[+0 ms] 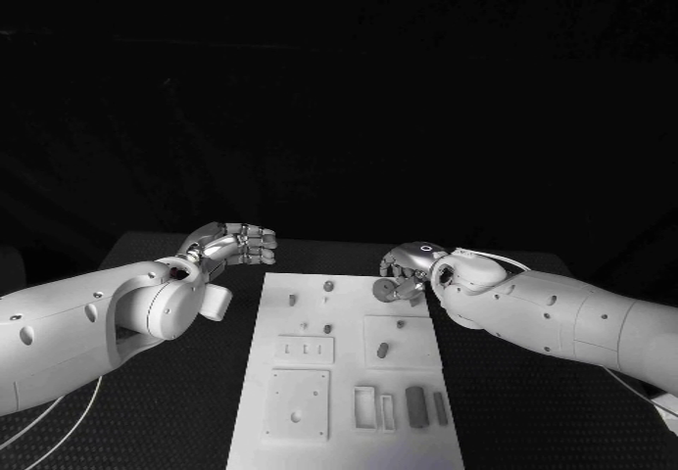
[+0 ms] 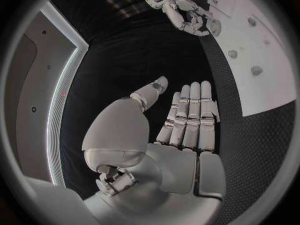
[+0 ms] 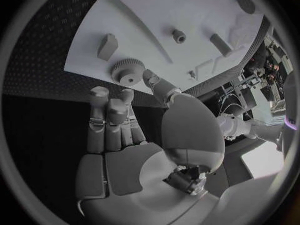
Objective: Assemble the parts on the task board
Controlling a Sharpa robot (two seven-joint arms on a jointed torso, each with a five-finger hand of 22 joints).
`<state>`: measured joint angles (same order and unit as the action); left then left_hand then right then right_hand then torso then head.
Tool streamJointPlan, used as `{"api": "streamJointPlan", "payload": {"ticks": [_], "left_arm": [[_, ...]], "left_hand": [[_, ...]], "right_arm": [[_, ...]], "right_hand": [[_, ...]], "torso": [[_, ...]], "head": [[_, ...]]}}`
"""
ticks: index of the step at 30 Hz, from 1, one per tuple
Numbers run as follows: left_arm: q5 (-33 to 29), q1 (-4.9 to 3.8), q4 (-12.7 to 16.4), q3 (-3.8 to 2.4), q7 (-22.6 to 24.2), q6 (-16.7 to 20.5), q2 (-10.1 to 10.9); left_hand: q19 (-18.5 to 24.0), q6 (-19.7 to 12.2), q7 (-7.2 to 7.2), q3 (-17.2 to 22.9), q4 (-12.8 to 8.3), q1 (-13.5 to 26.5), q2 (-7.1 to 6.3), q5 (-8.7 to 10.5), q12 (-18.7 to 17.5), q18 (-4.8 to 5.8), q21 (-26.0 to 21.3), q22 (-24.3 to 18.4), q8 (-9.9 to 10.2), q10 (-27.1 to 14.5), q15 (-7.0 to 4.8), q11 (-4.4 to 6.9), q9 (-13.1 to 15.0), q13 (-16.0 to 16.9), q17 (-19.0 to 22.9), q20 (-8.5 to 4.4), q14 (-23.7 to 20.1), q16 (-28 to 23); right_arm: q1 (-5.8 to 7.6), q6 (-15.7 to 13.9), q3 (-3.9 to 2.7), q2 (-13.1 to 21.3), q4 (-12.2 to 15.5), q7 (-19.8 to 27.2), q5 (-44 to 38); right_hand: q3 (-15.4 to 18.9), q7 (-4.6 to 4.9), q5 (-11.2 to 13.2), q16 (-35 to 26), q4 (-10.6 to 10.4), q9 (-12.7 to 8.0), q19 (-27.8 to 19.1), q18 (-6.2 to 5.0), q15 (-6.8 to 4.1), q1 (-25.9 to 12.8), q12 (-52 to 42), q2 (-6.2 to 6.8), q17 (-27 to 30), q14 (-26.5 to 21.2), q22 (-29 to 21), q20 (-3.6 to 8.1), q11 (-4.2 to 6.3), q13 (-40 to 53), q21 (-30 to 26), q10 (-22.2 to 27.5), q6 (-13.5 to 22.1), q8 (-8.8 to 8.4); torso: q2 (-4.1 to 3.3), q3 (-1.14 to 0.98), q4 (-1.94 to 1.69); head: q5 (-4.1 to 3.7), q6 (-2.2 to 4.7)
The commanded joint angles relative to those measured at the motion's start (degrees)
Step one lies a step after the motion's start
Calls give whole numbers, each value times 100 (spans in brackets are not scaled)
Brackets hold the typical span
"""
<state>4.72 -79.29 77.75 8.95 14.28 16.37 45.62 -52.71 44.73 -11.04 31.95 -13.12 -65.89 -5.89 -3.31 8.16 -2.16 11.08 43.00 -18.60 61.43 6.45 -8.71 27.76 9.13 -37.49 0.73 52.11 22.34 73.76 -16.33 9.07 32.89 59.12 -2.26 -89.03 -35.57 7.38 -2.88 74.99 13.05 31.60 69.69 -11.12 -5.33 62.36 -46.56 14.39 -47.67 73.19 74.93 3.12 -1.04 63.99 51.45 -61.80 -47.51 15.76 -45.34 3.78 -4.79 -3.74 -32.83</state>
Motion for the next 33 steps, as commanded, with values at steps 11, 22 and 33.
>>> {"api": "streamJointPlan", "payload": {"ticks": [11, 22, 33], "left_arm": [[16, -8, 26, -3, 52, -119, -12], [17, -8, 25, -3, 48, -126, -6], [17, -8, 9, -3, 43, -129, -26]], "left_hand": [[29, -23, 10, -7, 30, 18, -5, 24, -36, -26, -22, 9, 30, -8, 11, 18, 6, 8, -15, 11, -5, -39], [29, -26, 9, -8, 31, 21, -7, 24, -40, -25, -25, 10, 32, -9, 11, 16, 6, 8, -20, 12, -5, -43], [29, -29, 7, -9, 34, 24, -6, 24, -44, -25, -28, 12, 35, -11, 12, 15, 6, 9, -25, 11, -5, -49]], "right_arm": [[-53, 251, -2, -134, -270, 113, 33], [-94, 293, -2, -177, -402, 157, 75], [-99, 312, -2, -218, -414, 176, 114]], "right_hand": [[-84, -24, 16, 412, 155, -30, 49, -388, -18, 73, -1069, -339, -310, -44, 133, 117, 34, 726, 271, -44, 10, -61], [-67, -39, 16, 521, 250, -32, 82, -388, -31, 10, -1365, -534, -395, -6, 130, 159, 49, 860, 405, -87, -72, -26], [-44, -19, 17, 546, 229, -34, 79, -388, -13, -101, -1433, -545, -422, 1, 126, 167, 30, 865, 457, -76, -142, 1]], "torso": [[-11, 2, -5], [-2, 3, 11], [-3, 3, 11]], "head": [[2, -5], [33, -51], [40, -79]]}}
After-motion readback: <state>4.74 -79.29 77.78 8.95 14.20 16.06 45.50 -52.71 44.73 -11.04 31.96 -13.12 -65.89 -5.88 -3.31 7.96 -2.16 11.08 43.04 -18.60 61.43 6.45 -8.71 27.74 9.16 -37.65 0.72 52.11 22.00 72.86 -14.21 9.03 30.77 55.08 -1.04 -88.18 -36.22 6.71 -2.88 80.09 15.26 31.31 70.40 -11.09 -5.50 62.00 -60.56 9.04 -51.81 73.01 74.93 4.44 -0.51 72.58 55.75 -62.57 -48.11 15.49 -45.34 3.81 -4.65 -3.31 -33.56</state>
